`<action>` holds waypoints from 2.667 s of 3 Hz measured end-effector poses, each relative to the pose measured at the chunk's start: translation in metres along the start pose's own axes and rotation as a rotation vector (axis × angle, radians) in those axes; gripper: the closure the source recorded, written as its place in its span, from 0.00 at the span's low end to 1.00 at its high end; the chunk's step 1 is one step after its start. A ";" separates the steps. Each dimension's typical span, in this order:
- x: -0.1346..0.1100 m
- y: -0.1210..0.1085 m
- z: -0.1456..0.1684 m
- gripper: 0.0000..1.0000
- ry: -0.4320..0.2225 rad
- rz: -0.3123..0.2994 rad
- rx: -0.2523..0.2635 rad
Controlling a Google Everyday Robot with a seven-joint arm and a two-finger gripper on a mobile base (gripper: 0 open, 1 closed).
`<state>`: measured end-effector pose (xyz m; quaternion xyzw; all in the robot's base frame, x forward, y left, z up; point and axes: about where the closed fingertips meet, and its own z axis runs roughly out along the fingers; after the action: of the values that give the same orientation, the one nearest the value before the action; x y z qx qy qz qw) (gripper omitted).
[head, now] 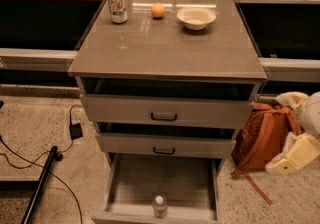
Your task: Pick water bottle from bottom drawer and place on counter
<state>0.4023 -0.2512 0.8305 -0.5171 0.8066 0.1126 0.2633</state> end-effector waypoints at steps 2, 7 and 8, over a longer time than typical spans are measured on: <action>0.040 0.057 0.167 0.00 -0.236 -0.079 -0.155; 0.075 0.057 0.399 0.00 -0.529 -0.147 -0.248; 0.095 0.070 0.454 0.00 -0.524 -0.151 -0.282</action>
Offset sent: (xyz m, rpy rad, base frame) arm -0.0319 0.1119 -0.2827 0.3154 -0.0538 0.3007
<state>0.4483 -0.0882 0.3932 -0.5604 0.6470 0.3331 0.3955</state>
